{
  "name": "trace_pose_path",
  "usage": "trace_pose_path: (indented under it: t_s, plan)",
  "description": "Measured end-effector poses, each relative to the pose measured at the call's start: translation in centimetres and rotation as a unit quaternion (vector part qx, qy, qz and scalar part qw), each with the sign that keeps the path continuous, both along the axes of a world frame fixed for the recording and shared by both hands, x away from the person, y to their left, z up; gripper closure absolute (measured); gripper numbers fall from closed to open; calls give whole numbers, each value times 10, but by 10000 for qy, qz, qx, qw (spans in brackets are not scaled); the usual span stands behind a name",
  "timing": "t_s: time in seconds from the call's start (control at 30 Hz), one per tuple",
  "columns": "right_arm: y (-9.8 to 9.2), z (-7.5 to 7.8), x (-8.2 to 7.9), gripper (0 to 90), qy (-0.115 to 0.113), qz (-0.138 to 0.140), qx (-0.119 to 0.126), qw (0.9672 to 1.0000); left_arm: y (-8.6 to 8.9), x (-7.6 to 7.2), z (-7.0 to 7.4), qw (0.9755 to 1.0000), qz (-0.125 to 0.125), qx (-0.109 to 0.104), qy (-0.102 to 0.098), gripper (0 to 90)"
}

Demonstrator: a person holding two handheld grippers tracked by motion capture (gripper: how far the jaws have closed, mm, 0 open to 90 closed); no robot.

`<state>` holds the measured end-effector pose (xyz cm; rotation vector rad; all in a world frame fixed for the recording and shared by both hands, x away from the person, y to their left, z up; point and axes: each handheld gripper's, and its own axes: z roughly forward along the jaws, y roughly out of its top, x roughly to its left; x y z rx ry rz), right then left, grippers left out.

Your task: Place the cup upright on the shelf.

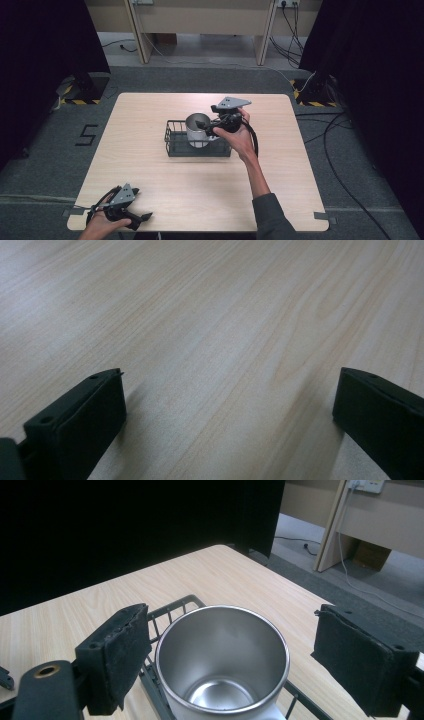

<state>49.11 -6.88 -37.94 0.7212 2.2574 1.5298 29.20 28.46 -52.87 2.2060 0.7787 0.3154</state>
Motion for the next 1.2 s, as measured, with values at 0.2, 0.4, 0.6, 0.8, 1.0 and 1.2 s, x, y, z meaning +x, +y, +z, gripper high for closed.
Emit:
trace_pose_path:
  t_s: [0.2, 0.4, 0.6, 0.8, 1.0, 1.2]
  plan:
    - [-6, 2, -9, 152, -48, 13, 69, 10000, 0, 0, 0, 10000, -1, -1, 1, 0]
    - [-15, -1, -17, 153, -36, 15, 131, 9999, 0, 0, 0, 10000, -1, 8, 8, 0]
    - [-22, -3, -28, 155, -34, -3, 84, 10000, 0, 0, 0, 10000, -11, 21, 7, 0]
    - [-30, -6, -43, 156, -55, -3, 91, 9999, 0, 0, 0, 10000, -2, 19, 2, 0]
    - [-38, -9, -55, 156, -65, -28, 122, 9999, 0, 0, 0, 10000, -5, 14, 2, 0]
    - [-42, -11, -64, 156, -63, -55, 184, 9998, 0, 0, 0, 10000, -4, 17, 3, 0]
